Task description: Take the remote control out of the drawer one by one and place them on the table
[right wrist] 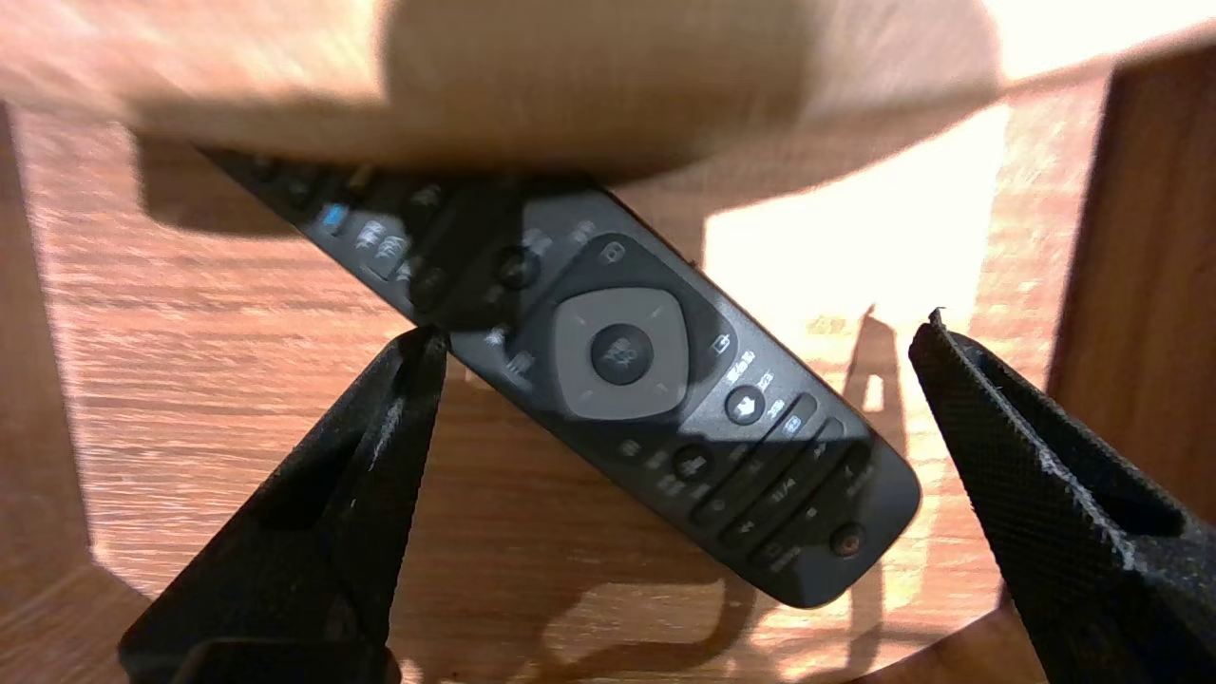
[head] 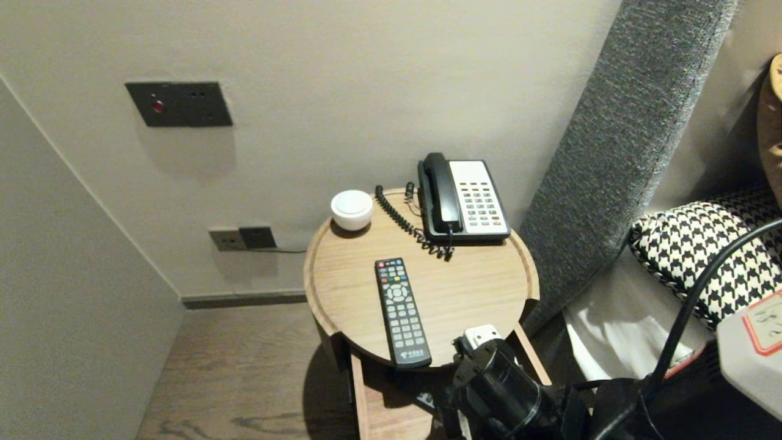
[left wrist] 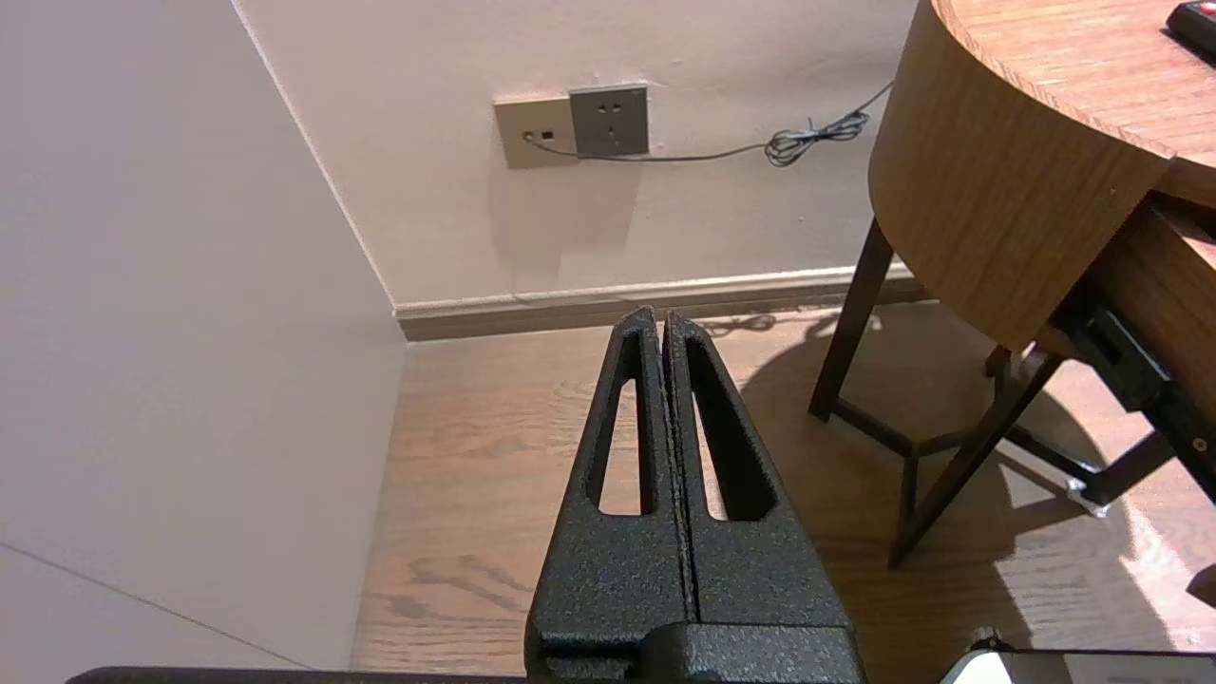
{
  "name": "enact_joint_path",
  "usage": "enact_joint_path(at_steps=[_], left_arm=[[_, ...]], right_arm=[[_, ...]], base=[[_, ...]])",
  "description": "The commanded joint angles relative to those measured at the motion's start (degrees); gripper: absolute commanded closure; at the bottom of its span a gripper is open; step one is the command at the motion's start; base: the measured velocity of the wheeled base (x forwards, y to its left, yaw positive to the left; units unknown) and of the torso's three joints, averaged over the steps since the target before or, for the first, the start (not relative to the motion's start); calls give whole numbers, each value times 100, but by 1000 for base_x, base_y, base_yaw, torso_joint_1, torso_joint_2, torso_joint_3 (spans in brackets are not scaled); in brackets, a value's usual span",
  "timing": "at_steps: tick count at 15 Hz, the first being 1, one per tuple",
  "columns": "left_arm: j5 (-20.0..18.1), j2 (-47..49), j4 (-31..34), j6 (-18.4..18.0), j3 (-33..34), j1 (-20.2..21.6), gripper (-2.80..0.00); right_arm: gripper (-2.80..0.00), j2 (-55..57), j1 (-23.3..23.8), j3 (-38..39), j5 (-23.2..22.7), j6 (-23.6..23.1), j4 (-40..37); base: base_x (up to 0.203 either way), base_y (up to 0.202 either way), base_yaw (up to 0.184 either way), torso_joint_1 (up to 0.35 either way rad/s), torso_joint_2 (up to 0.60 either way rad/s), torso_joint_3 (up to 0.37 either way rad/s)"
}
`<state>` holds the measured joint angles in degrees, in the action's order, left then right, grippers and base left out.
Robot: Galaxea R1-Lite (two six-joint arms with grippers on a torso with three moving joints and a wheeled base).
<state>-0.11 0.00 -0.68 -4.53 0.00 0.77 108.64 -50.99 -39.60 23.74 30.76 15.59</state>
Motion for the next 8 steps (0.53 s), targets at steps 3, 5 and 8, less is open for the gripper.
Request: enact_joint_path(at_steps=[3, 5, 8], left_arm=[[-4, -9, -2, -4, 0, 2, 0], [2, -9, -2, -4, 0, 2, 0], [-5, -9, -2, -4, 0, 2, 0]], right_arm=[[-280, -166, 25, -90, -24, -419, 341], [-280, -158, 28, -25, -53, -711, 610], [-280, -149, 28, -5, -411, -1056, 827]], base=[[0, 0, 0, 0, 0, 0], [0, 0, 0, 0, 0, 0], [0, 0, 0, 0, 0, 0]])
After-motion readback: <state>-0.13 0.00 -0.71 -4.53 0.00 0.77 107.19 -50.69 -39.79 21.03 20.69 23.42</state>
